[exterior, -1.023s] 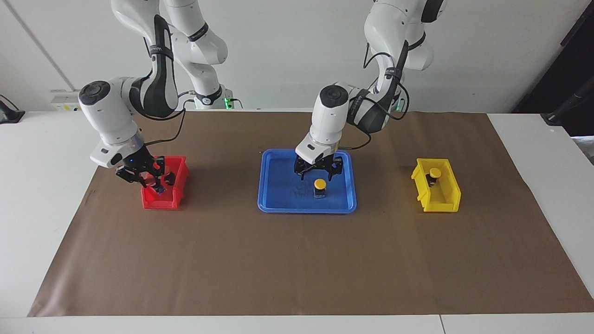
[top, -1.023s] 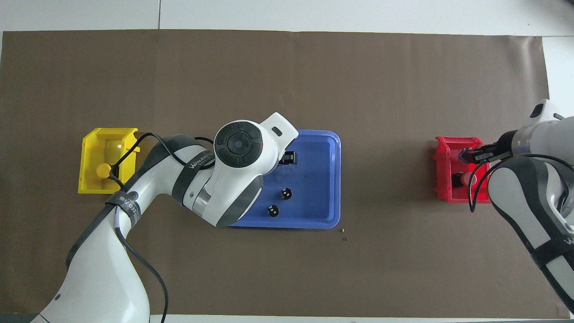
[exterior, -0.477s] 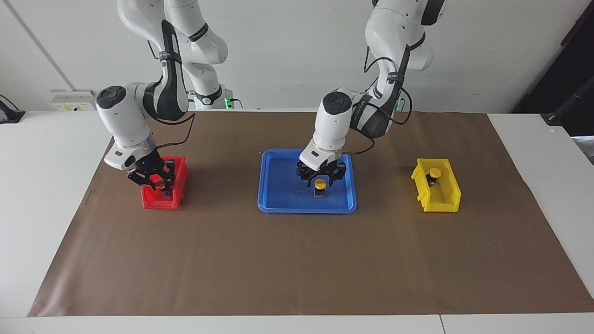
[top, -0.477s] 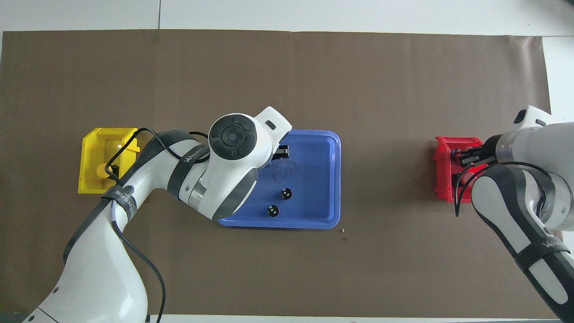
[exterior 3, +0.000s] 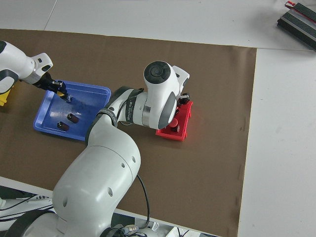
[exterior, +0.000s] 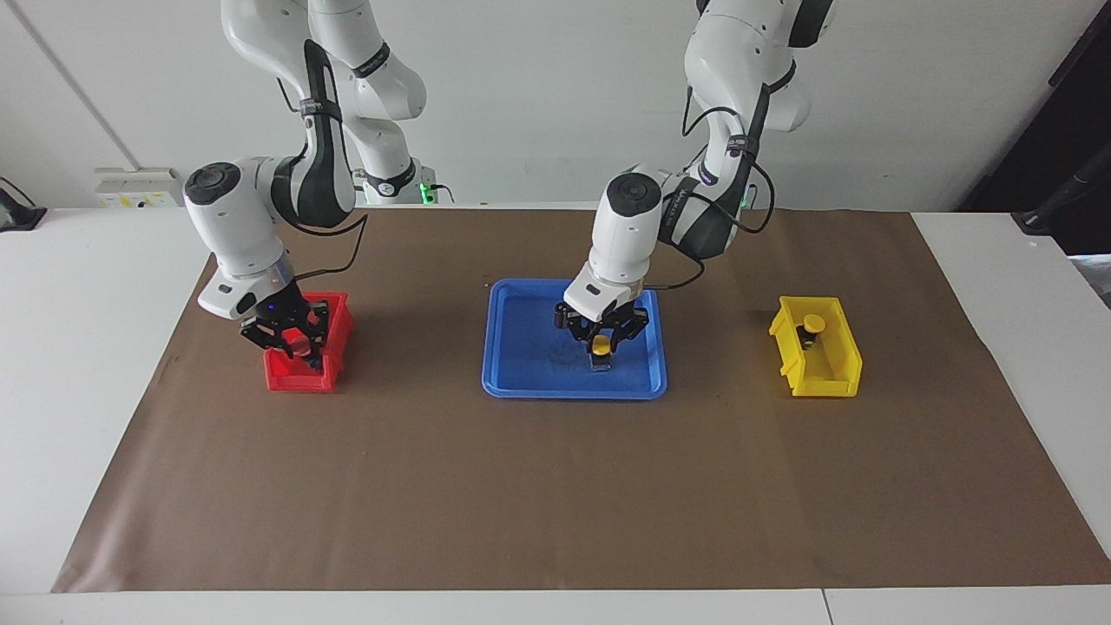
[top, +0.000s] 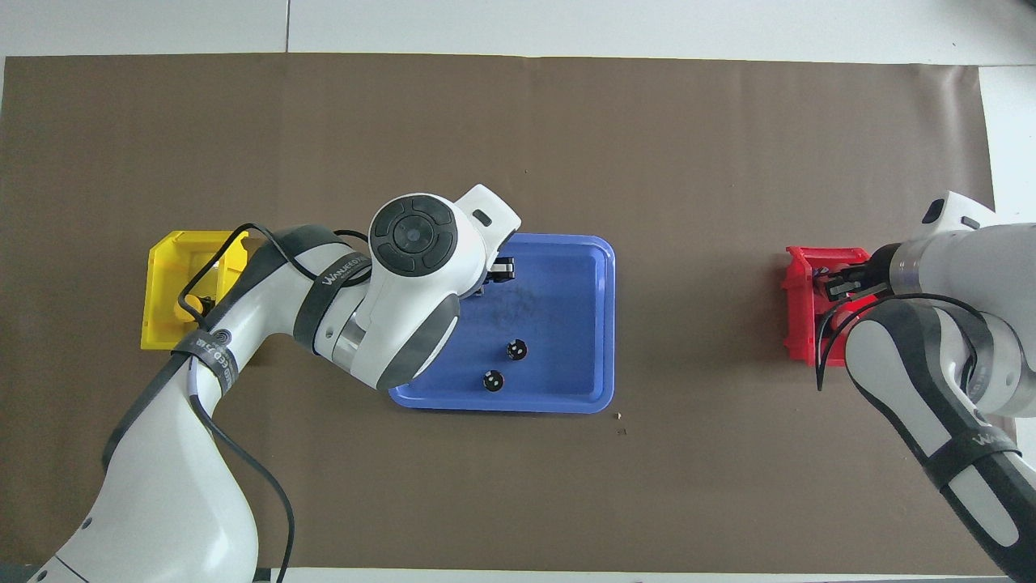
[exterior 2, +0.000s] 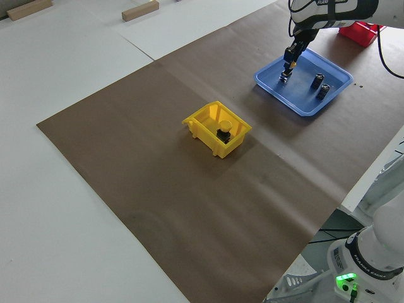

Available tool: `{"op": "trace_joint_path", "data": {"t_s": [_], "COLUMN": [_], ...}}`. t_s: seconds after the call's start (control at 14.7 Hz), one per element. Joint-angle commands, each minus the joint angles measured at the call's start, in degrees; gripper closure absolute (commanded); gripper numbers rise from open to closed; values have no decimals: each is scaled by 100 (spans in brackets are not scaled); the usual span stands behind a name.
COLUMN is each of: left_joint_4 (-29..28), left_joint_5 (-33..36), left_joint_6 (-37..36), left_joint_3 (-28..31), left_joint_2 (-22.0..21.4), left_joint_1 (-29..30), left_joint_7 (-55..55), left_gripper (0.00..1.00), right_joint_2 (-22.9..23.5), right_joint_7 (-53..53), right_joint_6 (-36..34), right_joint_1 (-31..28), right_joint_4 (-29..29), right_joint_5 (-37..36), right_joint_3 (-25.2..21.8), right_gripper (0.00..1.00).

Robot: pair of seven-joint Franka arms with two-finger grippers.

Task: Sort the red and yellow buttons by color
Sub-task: 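Grasp the last yellow button with the left gripper and carry it to the yellow bin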

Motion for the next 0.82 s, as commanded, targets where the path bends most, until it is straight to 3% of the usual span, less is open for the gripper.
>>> {"op": "trace_joint_path", "data": {"t_s": [0.0,0.14,0.48,0.61,0.75], "left_joint_4": [730,706,372,284,-179], "left_joint_5": [96,78,52,52,8], "left_joint_6": [-1285,-1717,-1816,-1685,-1283], "left_joint_3": [-9,0,-9,-9,-9], "left_joint_2": [-346,-785,-998,-998,-1155], "left_joint_1": [317,886,2627,3129,3262], "left_joint_7": [175,885,3134,3533,3552], "left_gripper": [99,99,99,99,99], "right_joint_2": [-24,-42,-112,-121,-121], "right_joint_7": [-391,-384,695,1214,1304], "right_joint_6": [-178,-993,-3595,-4254,-4818], "right_joint_1": [-177,-222,163,235,139], "right_joint_4": [83,643,2866,3439,3774], "right_joint_5": [68,68,60,24,16], "right_joint_3": [31,39,110,119,84], "right_gripper": [17,2,0,0,0]}}
